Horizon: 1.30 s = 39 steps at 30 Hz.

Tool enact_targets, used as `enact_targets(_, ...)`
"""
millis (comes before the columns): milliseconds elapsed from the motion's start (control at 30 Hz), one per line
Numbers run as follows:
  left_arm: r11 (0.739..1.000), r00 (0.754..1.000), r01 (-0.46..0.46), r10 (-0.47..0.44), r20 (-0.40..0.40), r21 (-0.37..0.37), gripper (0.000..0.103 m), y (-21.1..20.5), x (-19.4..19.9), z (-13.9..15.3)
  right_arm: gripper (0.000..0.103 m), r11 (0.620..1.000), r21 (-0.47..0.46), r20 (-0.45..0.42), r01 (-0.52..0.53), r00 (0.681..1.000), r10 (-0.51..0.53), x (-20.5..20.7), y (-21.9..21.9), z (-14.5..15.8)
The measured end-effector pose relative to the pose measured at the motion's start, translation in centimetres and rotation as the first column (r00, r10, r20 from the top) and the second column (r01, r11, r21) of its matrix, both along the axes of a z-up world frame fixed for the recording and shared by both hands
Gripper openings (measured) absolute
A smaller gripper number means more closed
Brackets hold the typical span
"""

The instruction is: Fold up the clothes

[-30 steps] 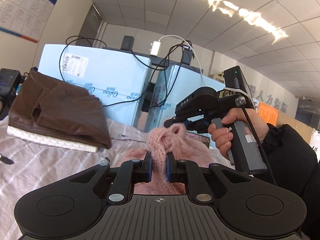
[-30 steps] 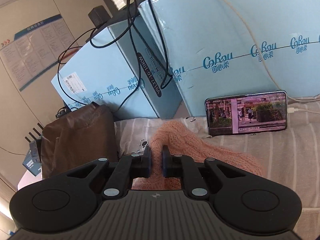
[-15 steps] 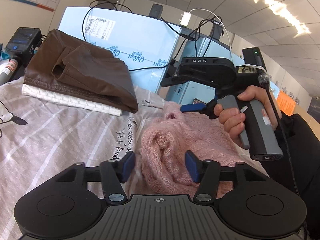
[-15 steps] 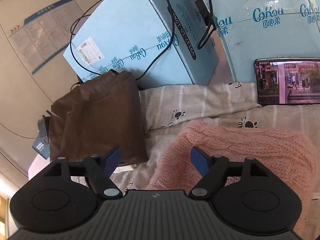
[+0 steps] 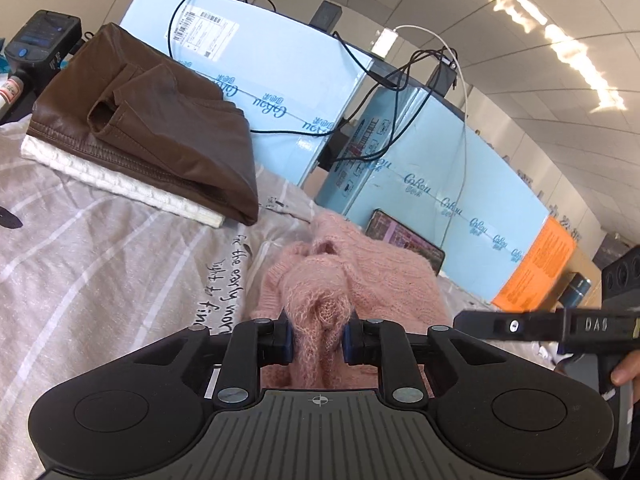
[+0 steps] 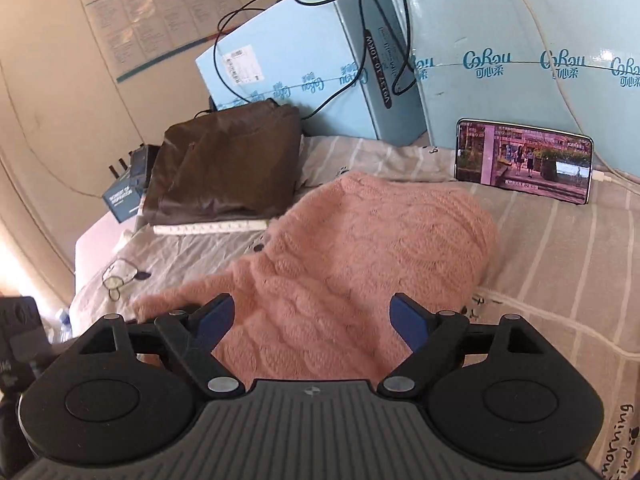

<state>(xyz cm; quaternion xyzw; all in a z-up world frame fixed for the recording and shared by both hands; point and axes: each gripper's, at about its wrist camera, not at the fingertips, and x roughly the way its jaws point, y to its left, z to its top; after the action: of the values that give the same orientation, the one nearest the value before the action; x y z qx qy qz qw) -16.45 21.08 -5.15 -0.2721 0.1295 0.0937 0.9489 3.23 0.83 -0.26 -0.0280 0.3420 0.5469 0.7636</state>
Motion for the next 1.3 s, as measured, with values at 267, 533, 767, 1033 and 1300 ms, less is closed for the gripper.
enact_targets(267,0.996,0.993,-0.055,0.062,0.104,-0.072,0.019,0.0,-2.1,0.5,0.084,0.999,0.001,0.043,-0.032,0.999,0.032,-3.2,-2.6,-1.9)
enact_targets(533,0.986,0.977,-0.150,0.160,-0.138,0.076,0.053,-0.6,-1.1,-0.4,0.084,1.000,0.011,-0.004,-0.012,1.000,0.012,-2.0,-3.1,-2.7)
enact_targets(767,0.970,0.985,-0.157,0.139,-0.102,-0.185,0.086,1.1,-4.2,0.5,0.085,0.975,0.099,-0.098,0.200,0.977,-0.191,3.0,-5.3,-1.3)
enact_targets(1033,0.935,0.986,-0.067,0.007,-0.169,-0.349,0.091,0.6,-2.8,-0.3,0.085,0.934,0.089,-0.255,0.346,0.914,-0.315,9.1,-5.3,-3.2)
enact_targets(1300,0.970,0.986,-0.056,0.016,-0.166,-0.236,0.095,0.4,1.7,-0.8,0.088,0.947,0.142,-0.369,0.289,0.903,-0.220,10.4,-2.4,-5.4)
